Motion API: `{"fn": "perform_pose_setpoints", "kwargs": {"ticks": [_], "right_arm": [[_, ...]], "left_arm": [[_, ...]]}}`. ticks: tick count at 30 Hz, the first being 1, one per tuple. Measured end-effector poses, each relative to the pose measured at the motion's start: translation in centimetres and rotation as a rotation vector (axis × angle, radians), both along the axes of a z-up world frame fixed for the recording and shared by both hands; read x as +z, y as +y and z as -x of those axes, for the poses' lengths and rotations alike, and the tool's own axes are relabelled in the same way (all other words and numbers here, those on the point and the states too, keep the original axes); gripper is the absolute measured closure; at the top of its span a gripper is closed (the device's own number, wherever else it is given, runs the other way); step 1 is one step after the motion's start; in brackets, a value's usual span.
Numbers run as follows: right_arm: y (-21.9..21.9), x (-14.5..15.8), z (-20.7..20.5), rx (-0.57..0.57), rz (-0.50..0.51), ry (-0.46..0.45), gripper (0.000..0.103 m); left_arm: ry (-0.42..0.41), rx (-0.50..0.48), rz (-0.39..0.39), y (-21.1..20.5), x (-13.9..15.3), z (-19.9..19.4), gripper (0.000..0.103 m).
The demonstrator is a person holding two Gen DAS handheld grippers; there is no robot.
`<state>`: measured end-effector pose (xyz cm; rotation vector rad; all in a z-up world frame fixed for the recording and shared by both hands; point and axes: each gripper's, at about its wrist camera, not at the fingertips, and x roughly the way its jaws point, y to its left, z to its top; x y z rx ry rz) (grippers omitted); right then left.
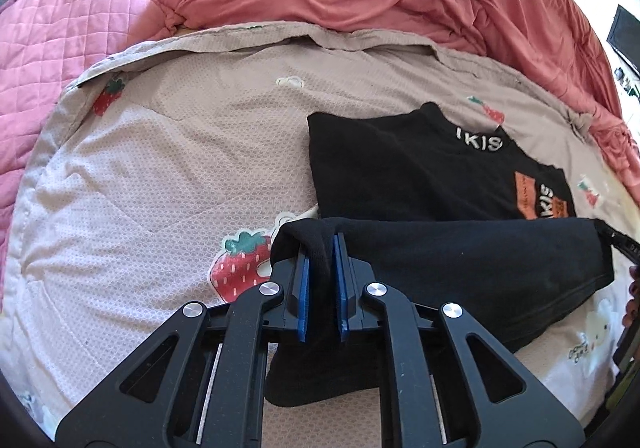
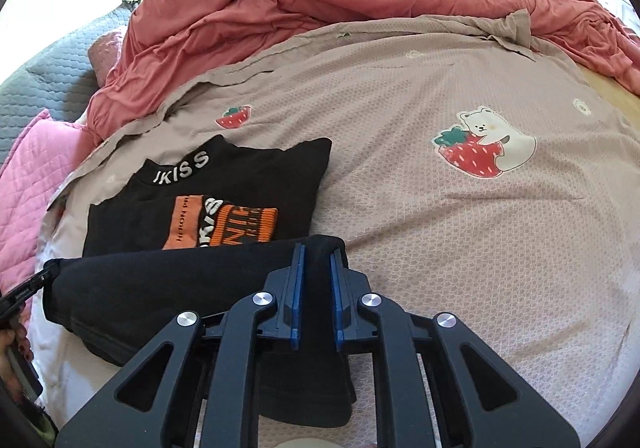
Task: Fold small clothes
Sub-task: 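Lift the hem with both grippers and fold it over toward the collar, then open both grippers and release the folded hem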
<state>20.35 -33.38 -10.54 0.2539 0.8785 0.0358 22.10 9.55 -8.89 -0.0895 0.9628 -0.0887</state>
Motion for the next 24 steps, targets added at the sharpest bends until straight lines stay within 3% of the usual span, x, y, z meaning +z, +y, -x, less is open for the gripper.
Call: {"fn": "perform_pose_setpoints", "kwargs": {"ticks": [2,6,9,11,12,17,24], "right_arm": [[0.0,0.0,0.0,-0.019,0.047,-0.003,0.064],[-0.8,0.0,0.2,-0.037,0.042,-0.006,0.054],[-0.6,1.1,0.8,-0.033,0.084,-0.045,0.051],[0.0,2.1,1.5,-0.024,0.143,-0.087,0.047],[0.4,2.8,2.1,-0.014,0.175,-0.117,0.045],[2.2,4.9,3.8,0.016,0.29,-0.216,0.033],[7.5,5.3,5.0,0.226,0.362,-0.26,0.029]], "left_arm": [[0.001,-0.004,-0.004,0.0,-0.4,0.0,0.097],[0.012,-0.002,0.003,0.2,-1.1,-0.1,0.093],[0.009,-0.007,0.006,0.2,-0.9,-0.1,0.089],[-0.003,-0.011,-0.005,0.1,-0.7,0.0,0.079],[-0.008,-0.008,-0.02,0.0,-0.5,0.1,0.069],[-0.031,0.014,-0.011,0.7,0.4,0.2,0.064],[-0.085,-0.006,-0.003,0.7,3.4,1.1,0.057]]}}
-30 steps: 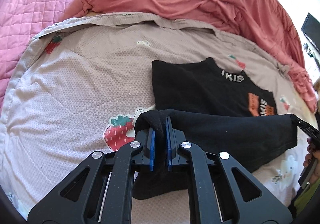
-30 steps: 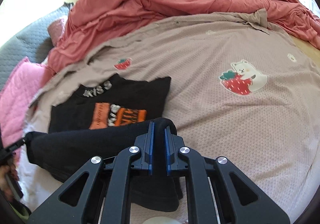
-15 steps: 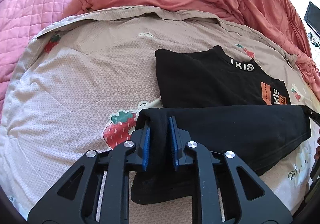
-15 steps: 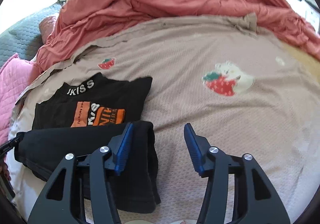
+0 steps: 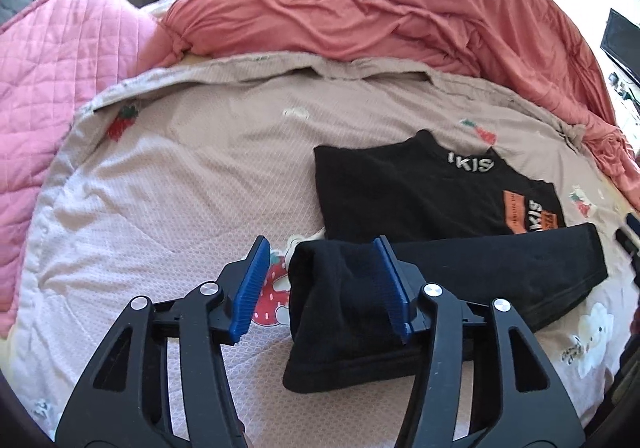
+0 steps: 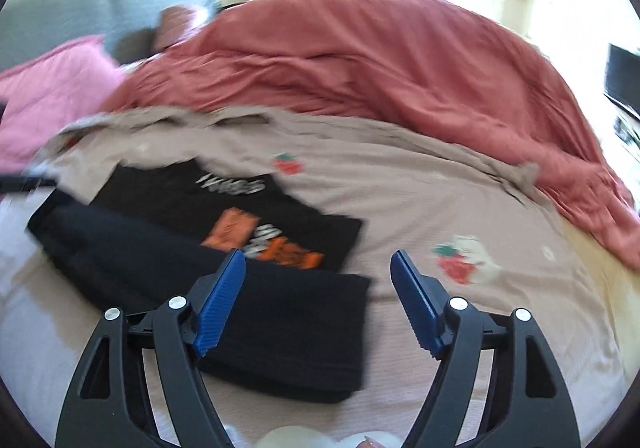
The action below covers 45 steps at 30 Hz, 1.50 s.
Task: Fold small clothes
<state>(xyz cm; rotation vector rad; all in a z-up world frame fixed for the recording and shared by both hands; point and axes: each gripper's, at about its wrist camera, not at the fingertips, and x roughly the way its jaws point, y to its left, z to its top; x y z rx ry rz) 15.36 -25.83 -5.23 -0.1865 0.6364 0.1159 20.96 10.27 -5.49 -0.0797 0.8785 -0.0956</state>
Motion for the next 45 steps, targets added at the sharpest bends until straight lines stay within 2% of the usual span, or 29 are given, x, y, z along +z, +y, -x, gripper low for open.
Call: {"fn": "perform_pose_setpoints", "kwargs": {"ticks": [4,6,9,12,14,16,17,22,25,26,27,28,29,30,35,39,40,43,45], "right_arm": [[4.4,-1.2,0.7,0.151,0.08,0.04,0.029],[6.0,-1.8,1.1,0.206,0.124,0.049,0.029],[8.2,-2.7,1.6,0.281,0.185,0.075,0.029],[9.2,-3.5,1.6,0.314,0.216,0.102,0.029],[9.8,-4.0,1.6,0.342,0.227,0.121,0.029],[10.7,-4.6,1.6,0.362,0.275,0.124,0.029],[11.2,-5.0,1.5,0.374,0.3,0.127,0.029],[12.7,-7.1,0.8,0.401,0.404,0.157,0.029],[12.9,-7.9,0.4,0.407,0.41,0.162,0.029],[12.8,-8.0,0.4,0.408,0.402,0.166,0.038],[12.7,-7.9,0.1,0.414,0.38,0.177,0.062],[12.4,-7.4,-0.3,0.416,0.334,0.199,0.074],[12.3,-7.0,-0.6,0.407,0.321,0.202,0.084],[12.2,-6.6,-1.0,0.403,0.302,0.208,0.085],[12.1,-4.0,-4.2,0.387,0.236,0.227,0.086],[12.2,-3.3,-8.3,0.35,0.211,0.248,0.085],[12.1,-3.3,-9.3,0.335,0.202,0.262,0.082],[11.5,-3.4,-12.3,0.281,0.149,0.3,0.061],[10.7,-3.0,-14.0,0.22,0.107,0.3,0.055]], "left_arm": [[-0.014,-0.02,0.008,-0.4,1.1,0.6,0.047],[-0.007,-0.048,0.017,-0.6,1.4,0.9,0.045],[0.055,-0.115,0.045,-0.5,1.2,1.3,0.037],[0.098,-0.152,0.035,-0.2,1.0,2.2,0.038],[0.12,-0.193,0.06,-0.3,0.8,2.7,0.041],[0.135,-0.223,0.083,-0.6,0.6,3.2,0.054],[0.149,-0.242,0.091,-1.1,0.3,3.3,0.055],[0.202,-0.317,0.089,-3.7,-1.3,3.7,0.056],[0.206,-0.343,0.05,-5.0,-2.2,3.8,0.056],[0.217,-0.329,0.047,-5.1,-2.5,3.7,0.056],[0.22,-0.318,0.051,-5.1,-2.7,3.6,0.056],[0.218,-0.31,0.059,-5.1,-2.7,3.5,0.056],[0.205,-0.301,0.068,-5.0,-2.6,3.5,0.056],[0.189,-0.293,0.075,-4.9,-2.3,3.5,0.056],[0.096,-0.279,0.113,-4.4,-0.3,3.6,0.056],[0.063,-0.254,0.129,-3.8,0.4,3.5,0.054],[0.064,-0.249,0.132,-3.7,0.4,3.4,0.054],[0.076,-0.238,0.126,-3.3,0.0,3.1,0.052],[0.094,-0.231,0.128,-3.2,-0.5,2.8,0.052]]}}
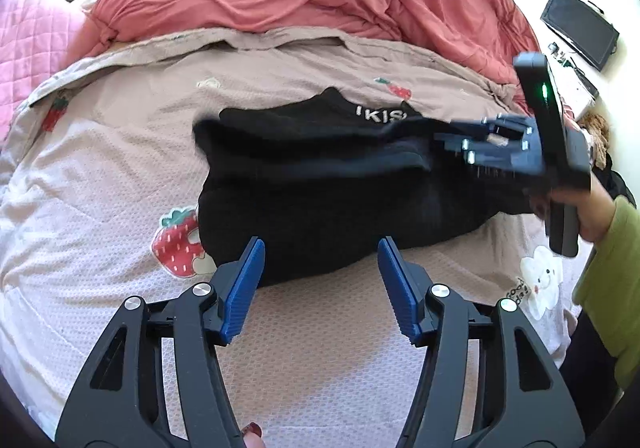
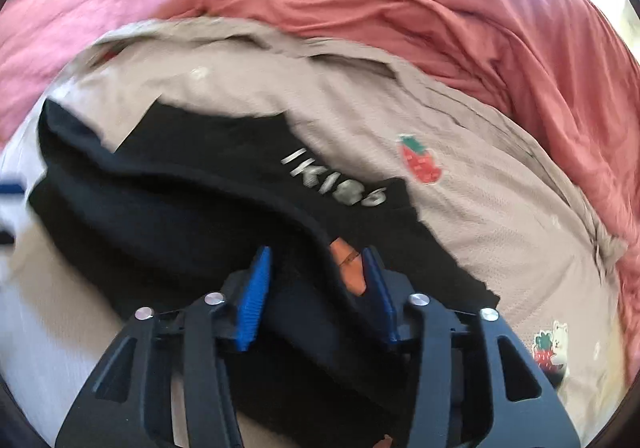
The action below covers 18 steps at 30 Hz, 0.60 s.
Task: Fold small clothes
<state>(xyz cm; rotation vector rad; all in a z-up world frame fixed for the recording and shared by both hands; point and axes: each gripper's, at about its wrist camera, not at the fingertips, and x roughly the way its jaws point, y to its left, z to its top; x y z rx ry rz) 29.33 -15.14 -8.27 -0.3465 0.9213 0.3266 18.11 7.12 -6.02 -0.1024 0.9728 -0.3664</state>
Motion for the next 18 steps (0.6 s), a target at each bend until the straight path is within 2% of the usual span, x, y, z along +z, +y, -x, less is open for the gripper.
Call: {"fn": "perform_pose_setpoints", "kwargs": {"ticks": [4,6,8,11,15,18], "right_arm": [[-2.0,1.3,-1.4,-0.1,-0.077,-0.019,0.051],[-3.1,2.0,-0.8,-0.129,-0.115,-0.038,0.039],[-4.3,2.5,0.4,-0.148,-0.143,-0.058,0.036],[-6.4,2.9,3.2,-0.188,-0.169,-0.115,0.024],[-10.0,2.3,6.1,-0.26,-0.212,-0.13,0.024],[-12.8,0.7,7.1,-0.33,-0.236,-0.113,0.024]], "left_arm": [[0.027,0.007,0.003,0.2,-1.1,-0.3,0.048],[0.027,0.015,-0.006,0.2,-1.5,-0.5,0.045],[0.034,0.025,-0.002,0.4,-2.1,-0.8,0.045],[0.042,0.053,0.026,0.9,-2.7,-1.5,0.045],[0.027,0.092,0.005,1.4,-3.2,-1.9,0.045],[0.015,0.113,-0.016,1.7,-3.3,-2.0,0.044]]}}
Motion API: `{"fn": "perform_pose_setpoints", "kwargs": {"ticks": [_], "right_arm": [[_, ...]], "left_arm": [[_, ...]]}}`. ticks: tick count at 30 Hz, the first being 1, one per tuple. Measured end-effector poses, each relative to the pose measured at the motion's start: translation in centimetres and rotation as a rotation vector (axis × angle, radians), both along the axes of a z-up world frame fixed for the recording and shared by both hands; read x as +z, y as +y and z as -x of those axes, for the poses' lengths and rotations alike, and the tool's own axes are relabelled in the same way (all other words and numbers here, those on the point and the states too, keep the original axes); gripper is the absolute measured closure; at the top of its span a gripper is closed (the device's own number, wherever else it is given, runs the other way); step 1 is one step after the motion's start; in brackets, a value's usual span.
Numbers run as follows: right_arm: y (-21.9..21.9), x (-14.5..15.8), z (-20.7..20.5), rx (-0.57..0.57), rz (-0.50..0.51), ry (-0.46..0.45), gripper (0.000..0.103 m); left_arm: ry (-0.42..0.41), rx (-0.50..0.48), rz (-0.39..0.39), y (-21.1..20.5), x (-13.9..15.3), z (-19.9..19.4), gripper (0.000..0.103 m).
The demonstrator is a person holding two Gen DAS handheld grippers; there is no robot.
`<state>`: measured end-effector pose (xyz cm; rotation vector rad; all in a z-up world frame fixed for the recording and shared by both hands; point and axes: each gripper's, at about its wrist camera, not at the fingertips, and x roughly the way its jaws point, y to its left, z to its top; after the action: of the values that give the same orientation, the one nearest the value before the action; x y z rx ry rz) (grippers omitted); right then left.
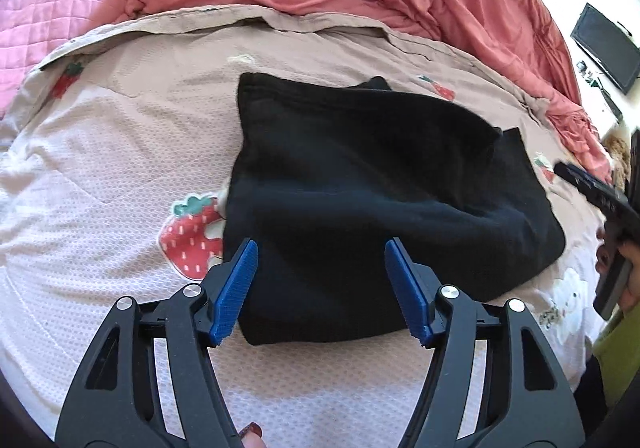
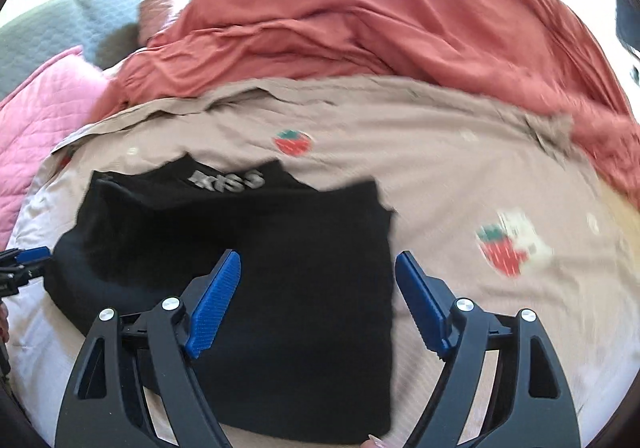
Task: Fold small clothes
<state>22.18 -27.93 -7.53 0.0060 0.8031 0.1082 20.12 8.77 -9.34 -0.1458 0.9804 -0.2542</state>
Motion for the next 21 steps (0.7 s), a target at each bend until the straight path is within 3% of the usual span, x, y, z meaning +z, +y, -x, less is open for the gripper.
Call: {"fn": "perform_pose_setpoints", "kwargs": {"ticks": [2,7,10,13,17,21], "right_arm": [[-1.1,-1.1,-0.4,-0.028,-0.026,0.034,0.024],[-3.6,-2.5,-2.7,-0.078,-0.131,0.081,0.024],[-4.2,-3.0,-3.8,-0.068,-0.138,0.084,0.025],[-4.5,-3.3,-4.6,-0.056,-0.17,0.101,0.036],[-4.5,-3.1,-5.5,-0.035,-0.157,0.071,0.036],[-4.2,-3.8,-6.4,-0.015,-0.149,0.088,0.036]], "left_arm": [[-0.007,0.01,-0.01,0.3,0.1,-0.2,0.038],[-0.001,0.055,-0.023,1.0,0.3,-1.7,0.036],[-0.005,0.063,-0.025,1.0,0.6,-3.4,0.034],[-0.014,0.059,-0.033,0.7,0.9,-5.9,0.034],[0.006,0.105,-0.061,0.7,0.0,-9.6,0.034],[0.023,0.09,-0.068,0.1,-1.0,-11.4,0.034]]}}
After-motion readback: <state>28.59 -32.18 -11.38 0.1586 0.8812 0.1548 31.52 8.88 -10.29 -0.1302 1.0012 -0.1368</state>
